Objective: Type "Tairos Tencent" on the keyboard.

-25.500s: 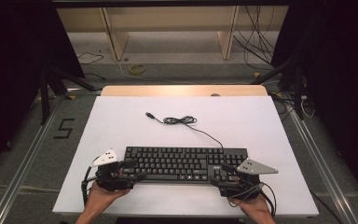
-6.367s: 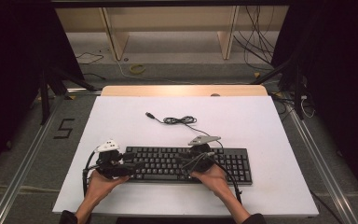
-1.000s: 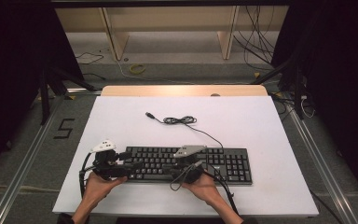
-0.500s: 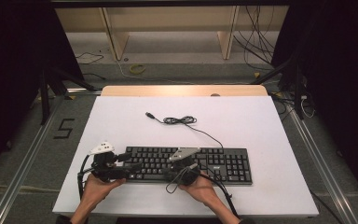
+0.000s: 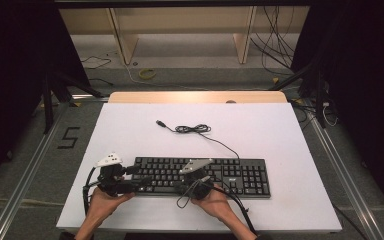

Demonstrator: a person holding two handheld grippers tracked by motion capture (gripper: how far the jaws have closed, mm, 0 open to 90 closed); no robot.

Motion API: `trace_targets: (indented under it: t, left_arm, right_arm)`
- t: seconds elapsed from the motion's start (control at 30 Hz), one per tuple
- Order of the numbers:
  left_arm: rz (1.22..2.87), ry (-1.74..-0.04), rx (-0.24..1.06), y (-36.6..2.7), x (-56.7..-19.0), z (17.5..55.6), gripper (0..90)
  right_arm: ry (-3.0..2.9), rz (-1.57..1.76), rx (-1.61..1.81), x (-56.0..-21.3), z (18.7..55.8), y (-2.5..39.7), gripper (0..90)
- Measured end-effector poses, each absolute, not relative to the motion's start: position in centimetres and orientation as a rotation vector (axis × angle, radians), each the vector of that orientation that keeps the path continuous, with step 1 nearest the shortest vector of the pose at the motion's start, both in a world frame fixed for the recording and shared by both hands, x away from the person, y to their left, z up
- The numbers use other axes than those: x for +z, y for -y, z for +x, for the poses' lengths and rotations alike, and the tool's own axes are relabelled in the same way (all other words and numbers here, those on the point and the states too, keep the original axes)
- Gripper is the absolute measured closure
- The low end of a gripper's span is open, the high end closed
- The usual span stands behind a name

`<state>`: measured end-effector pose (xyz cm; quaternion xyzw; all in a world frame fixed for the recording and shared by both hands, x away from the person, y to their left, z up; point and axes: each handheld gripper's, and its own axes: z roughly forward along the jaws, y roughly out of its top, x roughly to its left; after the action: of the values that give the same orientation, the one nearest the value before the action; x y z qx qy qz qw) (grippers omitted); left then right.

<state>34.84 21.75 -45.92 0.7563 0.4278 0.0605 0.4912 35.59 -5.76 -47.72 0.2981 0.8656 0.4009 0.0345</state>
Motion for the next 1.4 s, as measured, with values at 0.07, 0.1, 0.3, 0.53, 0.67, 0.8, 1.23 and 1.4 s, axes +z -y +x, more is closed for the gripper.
trace_targets:
  t: [0.07,0.1,0.3,0.53,0.67,0.8,1.23,1.4]
  left_arm:
    - [1.838,-1.038,0.146,-21.8,-45.9,34.8,25.6]
    - [1.840,-1.038,0.145,-21.8,-45.9,34.8,25.6]
    - [1.842,-1.038,0.144,-21.7,-45.9,34.8,25.6]
    - [1.843,-1.040,0.145,-21.8,-46.0,34.8,25.6]
    - [1.844,-1.043,0.144,-21.8,-46.1,34.9,25.6]
    - [1.847,-1.041,0.145,-21.8,-46.1,34.9,25.6]
    - [1.861,-1.050,0.150,-21.8,-46.2,35.0,26.9]
    - [1.874,-1.056,0.150,-21.9,-46.3,35.0,31.1]
  right_arm:
    - [-2.663,0.913,1.225,-47.8,35.6,5.7,90.0]
    - [-2.670,0.917,1.216,-47.9,35.6,5.7,90.0]
    - [-2.666,0.922,1.203,-48.3,35.5,5.6,90.0]
    - [-2.666,0.946,1.217,-48.2,35.6,5.7,90.0]
    - [-2.651,0.949,1.263,-47.8,35.5,6.0,88.6]
    - [-2.633,0.961,1.282,-47.5,35.7,6.2,86.8]
    - [-2.581,0.981,1.367,-46.3,36.5,7.3,64.1]
    - [-2.569,0.995,1.367,-45.9,36.9,7.4,49.8]
